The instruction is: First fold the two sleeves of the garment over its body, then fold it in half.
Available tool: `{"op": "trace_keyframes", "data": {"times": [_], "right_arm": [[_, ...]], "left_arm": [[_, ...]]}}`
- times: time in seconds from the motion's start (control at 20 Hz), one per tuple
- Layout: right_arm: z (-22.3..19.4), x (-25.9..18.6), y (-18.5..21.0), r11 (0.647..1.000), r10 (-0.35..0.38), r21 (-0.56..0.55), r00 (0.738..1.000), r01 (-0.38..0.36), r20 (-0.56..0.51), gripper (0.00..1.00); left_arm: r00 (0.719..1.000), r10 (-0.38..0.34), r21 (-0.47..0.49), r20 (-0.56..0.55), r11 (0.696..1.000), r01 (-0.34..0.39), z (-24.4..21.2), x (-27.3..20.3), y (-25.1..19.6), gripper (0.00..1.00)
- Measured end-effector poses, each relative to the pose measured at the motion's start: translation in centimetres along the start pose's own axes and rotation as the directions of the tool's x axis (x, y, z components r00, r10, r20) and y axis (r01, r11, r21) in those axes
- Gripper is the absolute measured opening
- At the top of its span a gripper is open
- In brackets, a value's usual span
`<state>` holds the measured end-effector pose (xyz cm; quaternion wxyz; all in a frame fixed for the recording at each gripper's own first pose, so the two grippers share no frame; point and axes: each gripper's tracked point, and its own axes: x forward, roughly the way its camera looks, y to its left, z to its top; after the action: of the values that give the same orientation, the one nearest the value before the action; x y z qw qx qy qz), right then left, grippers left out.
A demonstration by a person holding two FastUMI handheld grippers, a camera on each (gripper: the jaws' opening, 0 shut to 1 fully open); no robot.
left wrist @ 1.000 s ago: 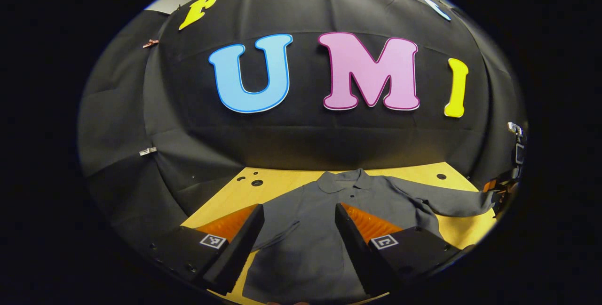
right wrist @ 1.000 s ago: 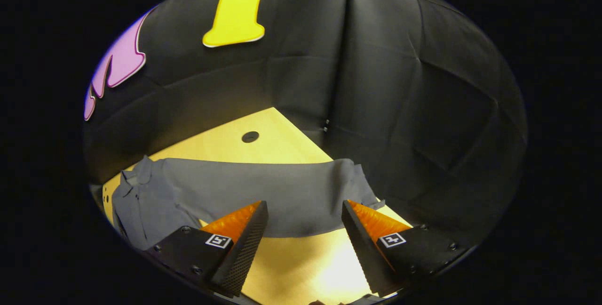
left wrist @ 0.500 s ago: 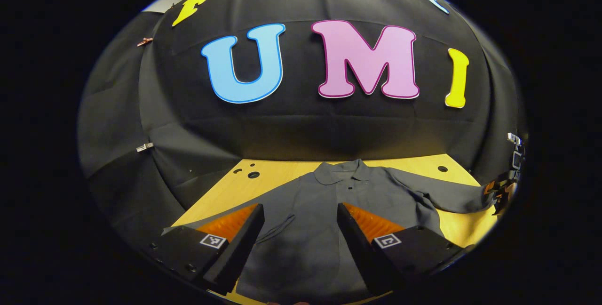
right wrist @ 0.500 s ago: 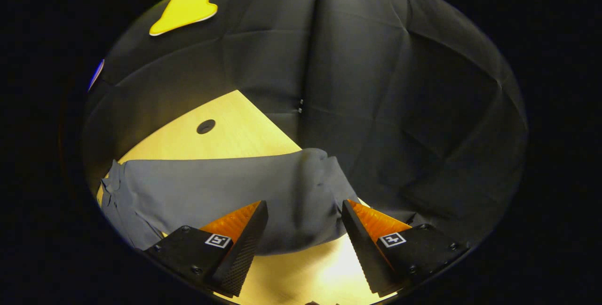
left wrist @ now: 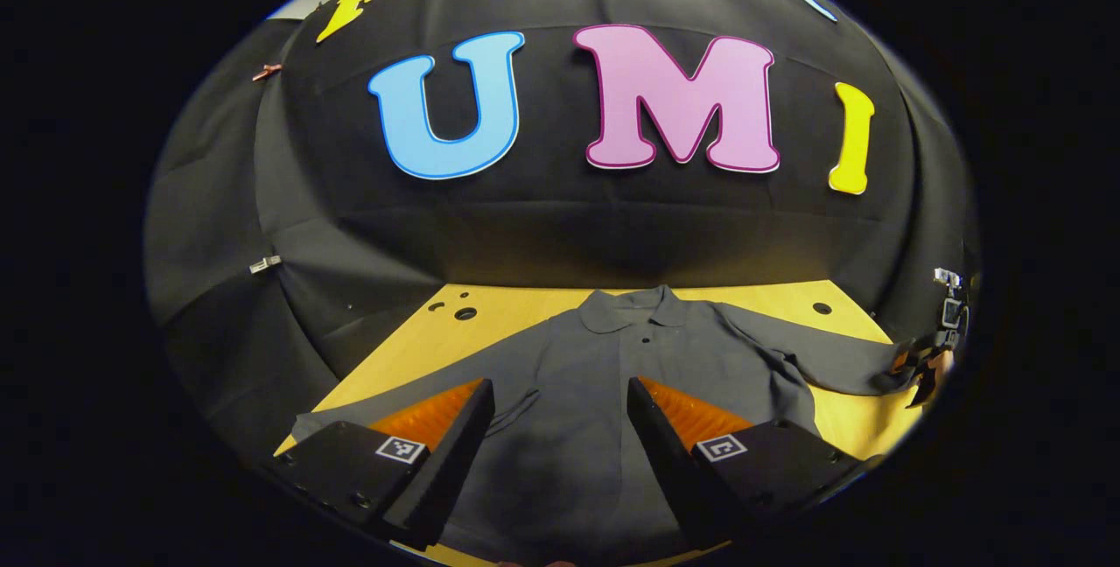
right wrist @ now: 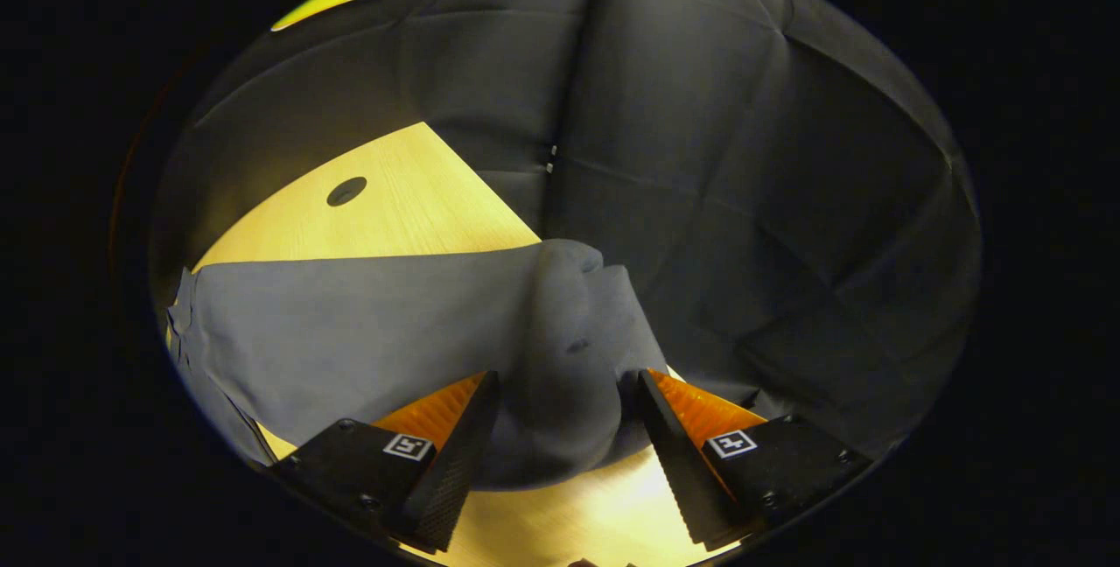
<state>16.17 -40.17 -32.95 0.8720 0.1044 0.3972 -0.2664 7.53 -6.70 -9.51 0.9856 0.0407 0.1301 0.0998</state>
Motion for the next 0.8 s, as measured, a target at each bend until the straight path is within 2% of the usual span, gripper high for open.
{"op": "trace_keyframes", "data": {"times": [0.15,0.2,0.25,0.45,0.8], "right_arm": [[-0.3,-0.2,0.6,0.999,0.041,0.036,0.999,-0.041,-0.012,0.98],[-0.1,-0.2,1.1,0.997,0.061,0.051,0.998,-0.059,-0.028,0.81],[0.1,0.0,1.5,0.997,0.066,0.047,0.998,-0.065,-0.025,0.68],[-0.4,-0.3,3.6,0.993,0.106,-0.046,0.994,-0.107,-0.019,0.1],[-0.1,-1.2,4.3,0.977,0.15,-0.151,0.989,-0.15,-0.015,0.05]], "left_arm": [[1.0,0.014,-0.012,-0.005,1.0,-0.014,-0.1,0.0,0.2,0.96],[1.0,0.015,-0.014,-0.007,1.0,-0.015,-0.2,0.1,0.1,0.96],[1.0,0.013,-0.016,-0.009,1.0,-0.013,-0.2,0.2,0.1,0.96],[1.0,0.008,-0.014,-0.013,1.0,-0.009,-0.4,0.5,-0.4,0.96],[1.0,0.004,-0.025,0.005,1.0,-0.003,-0.1,0.0,0.3,0.96]]}}
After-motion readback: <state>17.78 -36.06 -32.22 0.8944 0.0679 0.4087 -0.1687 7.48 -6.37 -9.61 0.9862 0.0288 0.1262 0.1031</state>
